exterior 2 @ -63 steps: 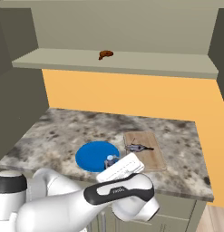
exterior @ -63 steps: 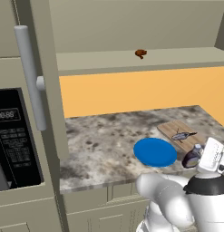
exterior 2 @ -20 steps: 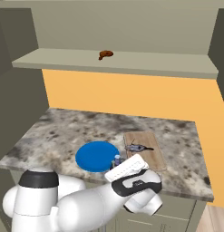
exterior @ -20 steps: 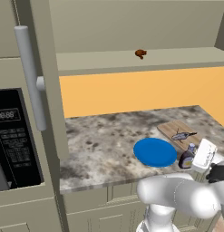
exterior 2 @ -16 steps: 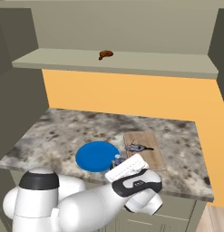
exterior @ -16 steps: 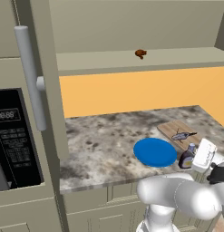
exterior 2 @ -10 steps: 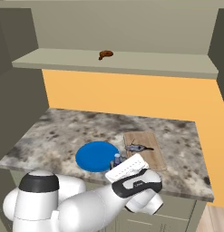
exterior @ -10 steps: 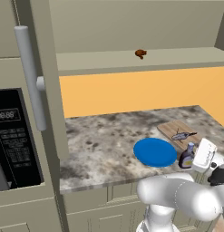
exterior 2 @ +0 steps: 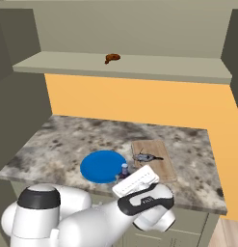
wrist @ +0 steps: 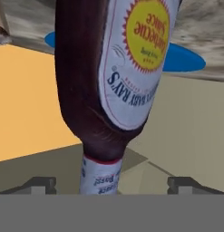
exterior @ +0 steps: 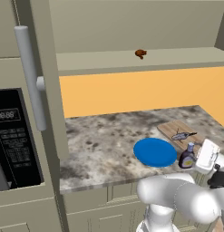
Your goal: Pick the fish from the plate and place it on the cutting board. Then pick the condiment bottle from the cabinet and place it next to the cutting board.
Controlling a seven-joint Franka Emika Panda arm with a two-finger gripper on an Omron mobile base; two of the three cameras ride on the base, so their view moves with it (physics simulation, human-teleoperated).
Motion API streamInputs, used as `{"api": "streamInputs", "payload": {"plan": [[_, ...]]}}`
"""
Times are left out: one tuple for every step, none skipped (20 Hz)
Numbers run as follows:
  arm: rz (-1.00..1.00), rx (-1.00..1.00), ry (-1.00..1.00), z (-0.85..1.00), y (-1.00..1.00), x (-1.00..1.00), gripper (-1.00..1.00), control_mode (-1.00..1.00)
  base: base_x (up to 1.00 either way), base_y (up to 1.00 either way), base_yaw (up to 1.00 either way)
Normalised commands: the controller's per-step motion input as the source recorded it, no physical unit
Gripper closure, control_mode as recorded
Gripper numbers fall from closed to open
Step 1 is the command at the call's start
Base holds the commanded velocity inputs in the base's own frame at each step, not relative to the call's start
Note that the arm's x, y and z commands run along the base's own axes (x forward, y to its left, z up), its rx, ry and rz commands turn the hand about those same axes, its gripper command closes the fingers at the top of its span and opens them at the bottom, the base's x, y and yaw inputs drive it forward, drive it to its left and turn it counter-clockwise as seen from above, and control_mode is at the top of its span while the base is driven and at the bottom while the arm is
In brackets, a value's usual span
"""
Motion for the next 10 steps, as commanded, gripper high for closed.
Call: {"api": "streamInputs", "payload": {"plan": [[0.0,0.0,0.01,0.31,-0.1,-0.14,-1.0,-1.0,0.0,0.0,0.0],[0.0,0.0,0.0,0.29,-0.11,-0.14,-1.0,-1.0,0.0,0.0,0.0],[0.0,0.0,0.0,0.32,-0.11,-0.15,-1.0,-1.0,0.0,0.0,0.0],[0.0,0.0,0.0,0.33,-0.11,-0.15,-1.0,-1.0,0.0,0.0,0.0],[0.0,0.0,0.0,0.36,-0.1,-0.14,-1.0,-1.0,0.0,0.0,0.0],[0.0,0.0,0.0,0.33,-0.09,-0.16,-1.0,-1.0,0.0,0.0,0.0],[0.0,0.0,0.0,0.27,-0.1,-0.17,-1.0,-1.0,0.0,0.0,0.0],[0.0,0.0,0.0,0.23,-0.08,-0.17,-1.0,-1.0,0.0,0.0,0.0],[0.0,0.0,0.0,0.24,-0.09,-0.16,-1.0,-1.0,0.0,0.0,0.0],[0.0,0.0,0.0,0.24,-0.08,-0.17,-1.0,-1.0,0.0,0.0,0.0]]}}
